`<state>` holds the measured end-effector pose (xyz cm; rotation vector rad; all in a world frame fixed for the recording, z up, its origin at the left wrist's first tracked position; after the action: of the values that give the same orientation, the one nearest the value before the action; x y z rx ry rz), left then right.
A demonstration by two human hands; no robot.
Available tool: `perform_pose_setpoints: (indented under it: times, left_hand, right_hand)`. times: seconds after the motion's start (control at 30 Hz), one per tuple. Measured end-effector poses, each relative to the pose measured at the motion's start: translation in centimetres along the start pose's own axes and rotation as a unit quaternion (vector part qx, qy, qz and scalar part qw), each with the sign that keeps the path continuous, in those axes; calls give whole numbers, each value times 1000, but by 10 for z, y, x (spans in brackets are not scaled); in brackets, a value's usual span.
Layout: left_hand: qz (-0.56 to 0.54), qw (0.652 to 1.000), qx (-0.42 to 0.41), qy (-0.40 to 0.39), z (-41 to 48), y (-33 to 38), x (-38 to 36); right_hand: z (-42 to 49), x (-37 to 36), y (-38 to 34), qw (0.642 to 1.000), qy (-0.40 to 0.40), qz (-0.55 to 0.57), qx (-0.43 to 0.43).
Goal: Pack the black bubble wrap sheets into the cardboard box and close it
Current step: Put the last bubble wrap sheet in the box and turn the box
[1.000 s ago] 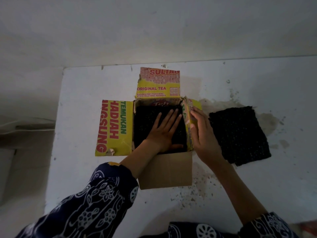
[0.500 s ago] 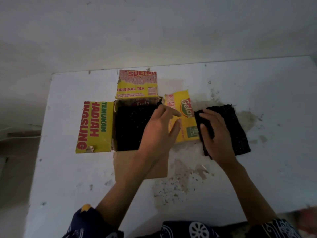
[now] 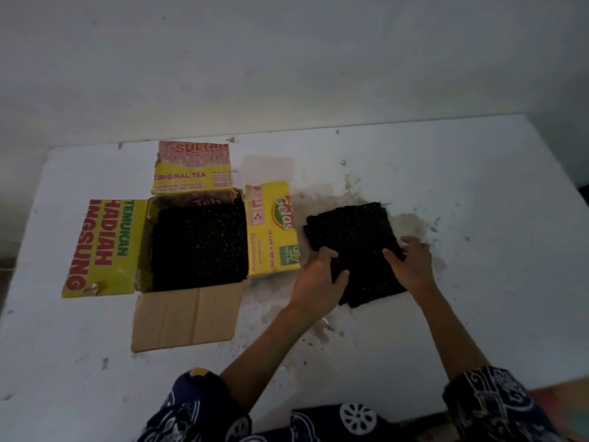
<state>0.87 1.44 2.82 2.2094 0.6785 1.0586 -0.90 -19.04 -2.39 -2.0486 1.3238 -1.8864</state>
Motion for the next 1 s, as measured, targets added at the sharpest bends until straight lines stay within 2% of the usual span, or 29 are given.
perform_pose_setpoints:
  times: [0.17, 0.27, 0.43, 0.63, 0.73, 0.9, 1.0]
  left_hand:
    - [10, 995, 103, -5, 13, -3, -18]
    - [-54, 986, 148, 55, 22, -8, -20]
    - [-194, 945, 242, 107, 33, -22, -17]
    - [-267, 925, 239, 126, 34, -21, -20]
    - [-266, 926, 237, 126, 32, -19, -21]
    - [-275, 925, 236, 118, 28, -16, -19]
    - [-292, 923, 232, 92, 22, -12, -16]
  right_hand:
    - [8, -8, 1, 1000, -15, 6, 14]
    - [11, -14, 3, 999, -35, 21, 12]
    - [7, -12, 0, 997, -53, 33, 44]
    - [3, -4, -2, 992, -74, 76, 64]
    - [-2, 6, -7, 984, -86, 147, 50]
    - [-13, 31, -20, 966, -64, 245, 58]
    - [-21, 45, -29, 946, -57, 314, 57]
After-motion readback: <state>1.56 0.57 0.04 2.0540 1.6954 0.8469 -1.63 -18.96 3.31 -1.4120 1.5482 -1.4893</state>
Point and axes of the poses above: each hand's wrist, its own z-axis towards the middle knuckle, its own x-axis out of the back of the hand, y = z × x, the point moved 3 cm from there along z, towards the middle knuckle, and after that the axes turned 10 degrees about x, right-handed, at the moved point
